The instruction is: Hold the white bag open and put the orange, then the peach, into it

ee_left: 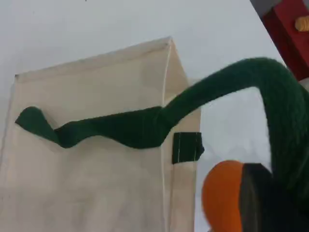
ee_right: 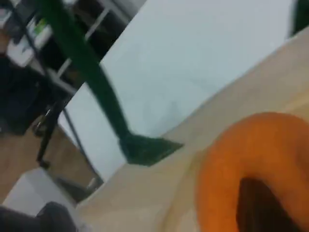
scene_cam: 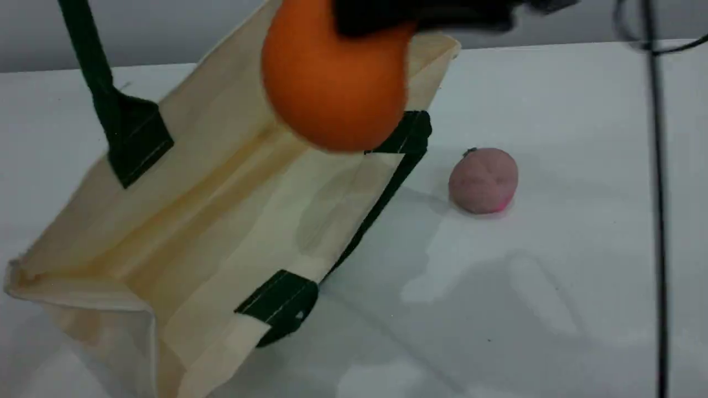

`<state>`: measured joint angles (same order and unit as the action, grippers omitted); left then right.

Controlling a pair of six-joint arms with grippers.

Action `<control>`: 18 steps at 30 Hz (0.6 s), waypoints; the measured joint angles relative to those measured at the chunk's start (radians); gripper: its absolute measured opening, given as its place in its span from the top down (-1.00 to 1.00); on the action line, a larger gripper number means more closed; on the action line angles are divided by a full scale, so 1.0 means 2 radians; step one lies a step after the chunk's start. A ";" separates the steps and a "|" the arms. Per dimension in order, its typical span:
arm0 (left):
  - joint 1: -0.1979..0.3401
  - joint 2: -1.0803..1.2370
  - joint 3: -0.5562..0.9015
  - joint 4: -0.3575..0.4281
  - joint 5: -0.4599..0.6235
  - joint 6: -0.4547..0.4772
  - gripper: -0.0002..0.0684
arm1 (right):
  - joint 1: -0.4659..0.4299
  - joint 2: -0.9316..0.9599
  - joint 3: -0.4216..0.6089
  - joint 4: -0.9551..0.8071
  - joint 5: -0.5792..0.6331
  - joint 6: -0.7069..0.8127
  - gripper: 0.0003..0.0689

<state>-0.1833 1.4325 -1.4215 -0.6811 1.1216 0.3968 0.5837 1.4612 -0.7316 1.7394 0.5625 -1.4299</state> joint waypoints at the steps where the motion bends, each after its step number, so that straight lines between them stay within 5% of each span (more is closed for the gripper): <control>1: 0.000 0.000 0.000 -0.001 0.000 0.000 0.81 | 0.009 0.011 -0.006 0.004 0.000 -0.013 0.88; 7: 0.000 0.000 0.000 -0.001 0.000 0.000 0.81 | 0.047 0.076 -0.057 0.005 -0.001 -0.034 0.88; 18: 0.000 0.000 0.000 -0.003 0.000 0.000 0.81 | 0.049 0.211 -0.151 0.004 -0.017 -0.041 0.88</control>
<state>-0.1833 1.4325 -1.4215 -0.6876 1.1226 0.3968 0.6813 1.8823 -1.0340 1.7465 0.5281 -1.5121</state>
